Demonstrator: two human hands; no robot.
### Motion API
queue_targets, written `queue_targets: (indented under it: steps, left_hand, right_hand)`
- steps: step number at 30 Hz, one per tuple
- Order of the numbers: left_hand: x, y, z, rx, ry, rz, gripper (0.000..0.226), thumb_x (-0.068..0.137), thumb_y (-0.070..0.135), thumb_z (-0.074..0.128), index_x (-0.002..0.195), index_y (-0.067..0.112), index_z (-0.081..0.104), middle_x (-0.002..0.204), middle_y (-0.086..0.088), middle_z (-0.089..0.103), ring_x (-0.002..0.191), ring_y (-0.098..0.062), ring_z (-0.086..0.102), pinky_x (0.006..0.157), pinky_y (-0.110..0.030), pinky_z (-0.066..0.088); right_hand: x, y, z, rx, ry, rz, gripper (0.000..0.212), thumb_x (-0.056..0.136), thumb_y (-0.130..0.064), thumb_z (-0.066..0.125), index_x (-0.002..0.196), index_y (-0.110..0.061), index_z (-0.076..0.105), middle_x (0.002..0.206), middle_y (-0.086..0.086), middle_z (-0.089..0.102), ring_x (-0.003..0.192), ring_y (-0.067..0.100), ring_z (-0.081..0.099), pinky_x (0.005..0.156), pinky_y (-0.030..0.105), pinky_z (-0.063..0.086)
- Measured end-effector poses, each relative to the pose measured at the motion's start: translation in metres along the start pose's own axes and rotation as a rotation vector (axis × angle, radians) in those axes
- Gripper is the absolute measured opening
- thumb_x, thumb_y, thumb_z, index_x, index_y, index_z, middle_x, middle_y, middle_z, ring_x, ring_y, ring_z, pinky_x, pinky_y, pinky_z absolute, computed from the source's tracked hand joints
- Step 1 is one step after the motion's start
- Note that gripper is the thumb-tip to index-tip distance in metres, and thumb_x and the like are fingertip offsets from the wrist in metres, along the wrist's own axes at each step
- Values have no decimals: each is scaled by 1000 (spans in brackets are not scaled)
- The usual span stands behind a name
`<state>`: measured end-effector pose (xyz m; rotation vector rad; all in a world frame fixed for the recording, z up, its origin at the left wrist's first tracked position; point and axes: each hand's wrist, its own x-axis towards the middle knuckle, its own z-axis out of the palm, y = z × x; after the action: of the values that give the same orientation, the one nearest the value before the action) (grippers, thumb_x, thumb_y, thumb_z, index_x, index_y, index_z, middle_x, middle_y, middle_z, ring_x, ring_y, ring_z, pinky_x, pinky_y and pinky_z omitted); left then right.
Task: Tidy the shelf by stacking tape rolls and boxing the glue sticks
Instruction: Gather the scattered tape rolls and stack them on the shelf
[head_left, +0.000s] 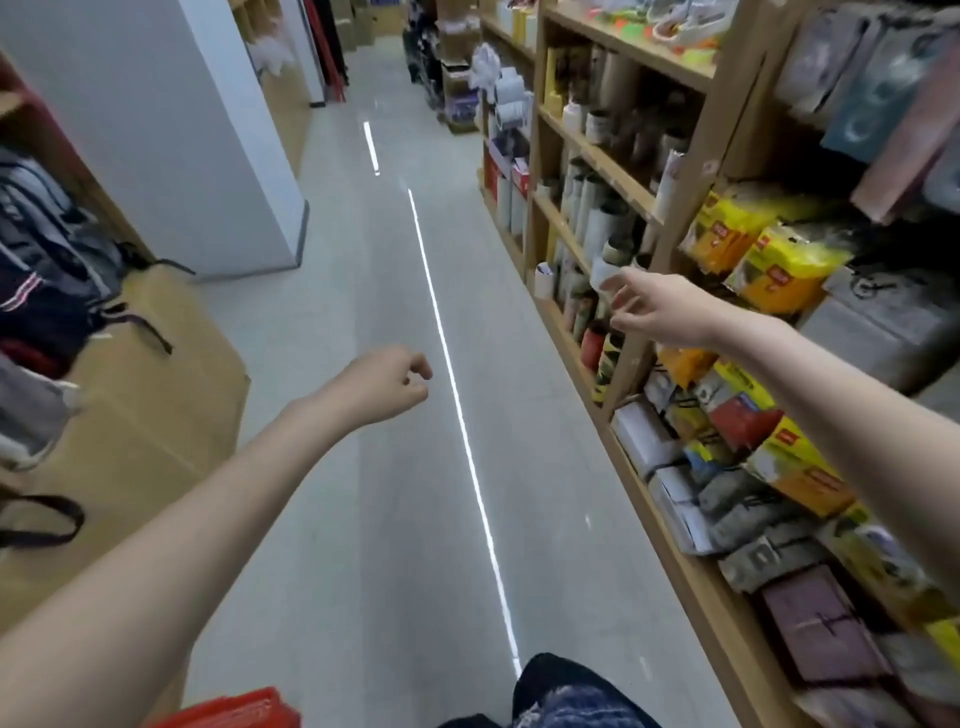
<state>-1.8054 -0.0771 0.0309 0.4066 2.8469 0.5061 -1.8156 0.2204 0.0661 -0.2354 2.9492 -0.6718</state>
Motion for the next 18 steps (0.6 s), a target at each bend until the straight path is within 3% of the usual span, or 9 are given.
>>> queue_targets:
  steps: [3,6,10,13,16,18]
  left_hand:
    - [97,-2,-33,-85,40,70,25,92,18,49,115,17,58,107,3,60,87,-10,57,67,-16,39]
    - [206,-10,-60,-47,98,130,26,93,20,47,116,17,58,105,1,58,97,-14,56,76,-22,39]
    - [353,-32,-89,254,-97,100,32,94,21,44,124,14,51,126,-4,53,115,-20,49,86,-25,38]
    - [440,-50,-119,290,-101,82,32,95,23,43,124,14,51,128,-4,52,116,-20,48,84,-24,36]
    - [522,-70,-157,253,13,68,28,93,22,45,118,16,57,121,-4,57,112,-21,52,85,-28,39]
    - [587,-86,-182,186,81,40,25,92,19,47,113,15,61,118,-4,61,109,-22,55,85,-29,42]
  right_hand:
    - [95,23,-35,15,87,19,29,91,-14,53,120,-8,52,117,10,59,104,21,56,81,25,41]
    - [202,50,-68,7,266,33,34,91,-15,54,124,-6,52,123,13,56,111,27,53,88,29,40]
    - [338,93,-115,47,415,75,33,89,-14,55,121,-5,55,123,16,55,111,30,52,86,31,40]
    - [436,102,-150,116,518,162,32,89,-13,53,119,-5,55,122,16,57,108,28,52,83,25,37]
    - [535,101,-164,180,521,178,32,89,-14,52,120,-5,54,121,14,57,106,26,53,81,25,37]
    - [598,104,-159,75,465,114,35,89,-15,52,122,-5,52,122,16,54,112,30,50,88,30,39]
